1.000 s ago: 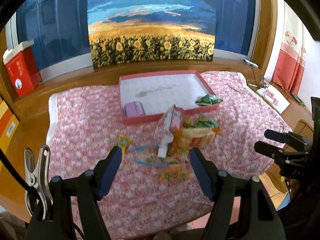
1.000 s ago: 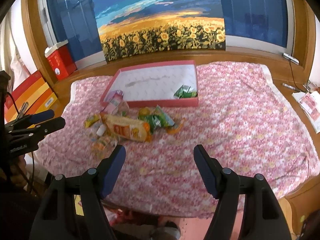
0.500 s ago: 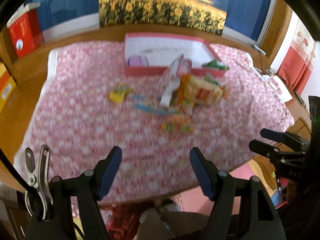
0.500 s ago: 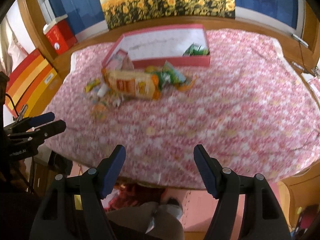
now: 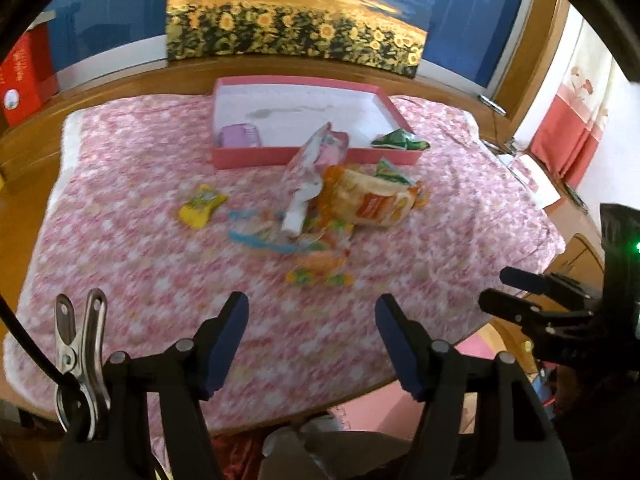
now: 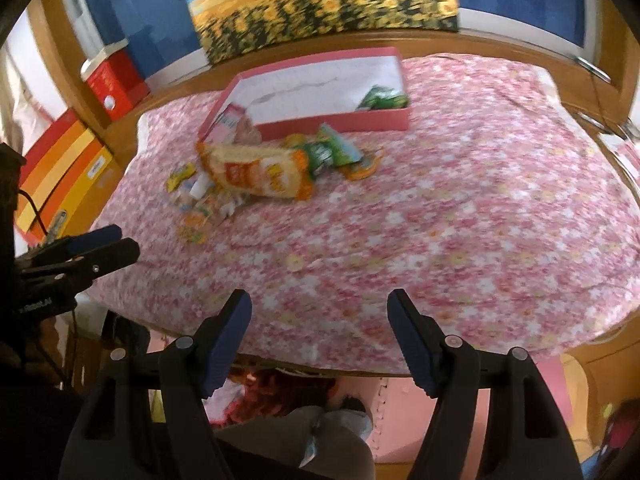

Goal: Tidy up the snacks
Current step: 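Move both open tools back toward the remaining snacks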

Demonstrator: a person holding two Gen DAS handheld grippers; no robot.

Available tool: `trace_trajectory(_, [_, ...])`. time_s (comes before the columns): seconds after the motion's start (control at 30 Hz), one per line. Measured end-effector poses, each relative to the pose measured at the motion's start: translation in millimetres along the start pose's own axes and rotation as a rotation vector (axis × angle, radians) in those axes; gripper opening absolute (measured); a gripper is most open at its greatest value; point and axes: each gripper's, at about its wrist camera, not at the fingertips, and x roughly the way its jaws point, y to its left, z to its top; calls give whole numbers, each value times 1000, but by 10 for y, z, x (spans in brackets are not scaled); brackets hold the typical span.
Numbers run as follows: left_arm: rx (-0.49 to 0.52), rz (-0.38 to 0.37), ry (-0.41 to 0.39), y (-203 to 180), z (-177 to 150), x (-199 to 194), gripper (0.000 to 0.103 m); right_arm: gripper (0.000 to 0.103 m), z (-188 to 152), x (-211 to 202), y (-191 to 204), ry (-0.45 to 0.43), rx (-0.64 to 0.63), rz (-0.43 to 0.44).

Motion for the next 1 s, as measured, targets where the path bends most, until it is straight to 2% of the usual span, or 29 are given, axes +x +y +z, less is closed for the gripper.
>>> trace_trajectory(0.27, [63, -51, -9, -124, 158, 295, 70, 72, -38, -211, -186, -54, 50, -64])
trace_trajectory(0.5, [70, -84, 31, -93, 233, 599, 67, 72, -39, -338, -291, -86, 78, -98])
trace_trajectory(0.53, [55, -88, 42, -75, 233, 633, 62, 72, -40, -347, -298, -89, 80, -101])
trace_trajectory(0.57, [30, -98, 55, -43, 234, 666, 51, 72, -33, -351, -305, -92, 81, -103])
trace_trajectory(0.6, [1, -114, 68, -4, 234, 691, 45, 72, -25, -354, -305, -95, 83, -105])
trace_trajectory(0.7, [-41, -153, 62, 62, 250, 657, 43, 72, 19, -350, -307, -104, 82, -106])
trace_trajectory(0.87, [-14, -162, 39, 56, 276, 532, 42, 72, 126, -302, -251, -114, 62, -93])
trace_trajectory(0.9, [-2, -154, 37, 50, 274, 507, 39, 72, 154, -280, -233, -114, 56, -88])
trace_trajectory(0.93, [9, -137, 31, 46, 270, 476, 29, 72, 186, -252, -211, -114, 48, -80])
trace_trajectory(1.0, [21, -116, 10, 56, 262, 400, 26, 72, 253, -191, -152, -112, 31, -61])
